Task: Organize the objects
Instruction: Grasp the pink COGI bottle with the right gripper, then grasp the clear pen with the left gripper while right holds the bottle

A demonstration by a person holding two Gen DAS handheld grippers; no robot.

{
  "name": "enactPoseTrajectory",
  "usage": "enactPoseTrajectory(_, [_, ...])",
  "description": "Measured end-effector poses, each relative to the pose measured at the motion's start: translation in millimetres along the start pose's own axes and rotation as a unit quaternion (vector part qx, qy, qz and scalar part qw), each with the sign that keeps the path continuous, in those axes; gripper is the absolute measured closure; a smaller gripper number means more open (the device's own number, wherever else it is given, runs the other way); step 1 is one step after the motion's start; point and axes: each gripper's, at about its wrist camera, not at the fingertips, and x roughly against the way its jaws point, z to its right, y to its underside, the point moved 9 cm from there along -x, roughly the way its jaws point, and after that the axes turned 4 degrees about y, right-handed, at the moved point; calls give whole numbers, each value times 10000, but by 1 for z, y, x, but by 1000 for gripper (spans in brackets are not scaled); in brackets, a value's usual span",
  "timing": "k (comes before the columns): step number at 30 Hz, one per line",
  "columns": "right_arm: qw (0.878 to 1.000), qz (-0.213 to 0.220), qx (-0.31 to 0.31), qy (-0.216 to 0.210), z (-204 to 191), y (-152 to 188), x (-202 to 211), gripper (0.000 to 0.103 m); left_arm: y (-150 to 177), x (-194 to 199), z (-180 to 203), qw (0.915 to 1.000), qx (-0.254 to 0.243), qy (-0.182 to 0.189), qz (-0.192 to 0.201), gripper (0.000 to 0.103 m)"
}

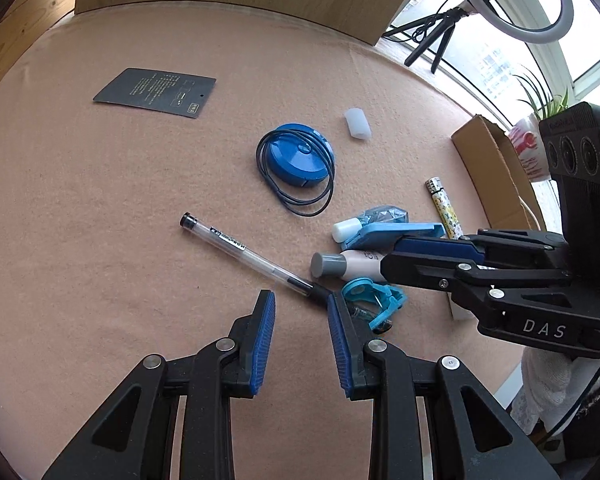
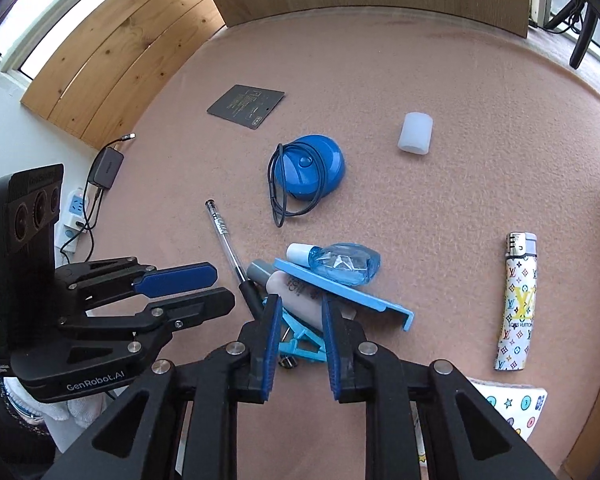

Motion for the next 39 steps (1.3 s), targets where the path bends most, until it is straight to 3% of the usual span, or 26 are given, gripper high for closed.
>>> enactPoseTrajectory(4, [9998,-48,95,168,3,-6,-10,84,0,0,2,10000,12,33,17,74])
enactPoseTrajectory(11, [9992,-209,244,-233,-1,-7,-9,84,-5,-4,2,10000,26,21,7,74])
enactPoseTrajectory(24, [9948,-294,872,426,-14,-3,-23,83,-11,-8,-11,9994,337,-38,24,73])
enactPoseTrajectory(31, [9967,-216,527,577,3,7,-18,83,-18,-17,-7,9990,264,-365,-22,74])
enactPoseTrajectory(39, [9979,-146,11,635,24,20,-7,84,-31,-29,6,9946,-324,-979,-147,72])
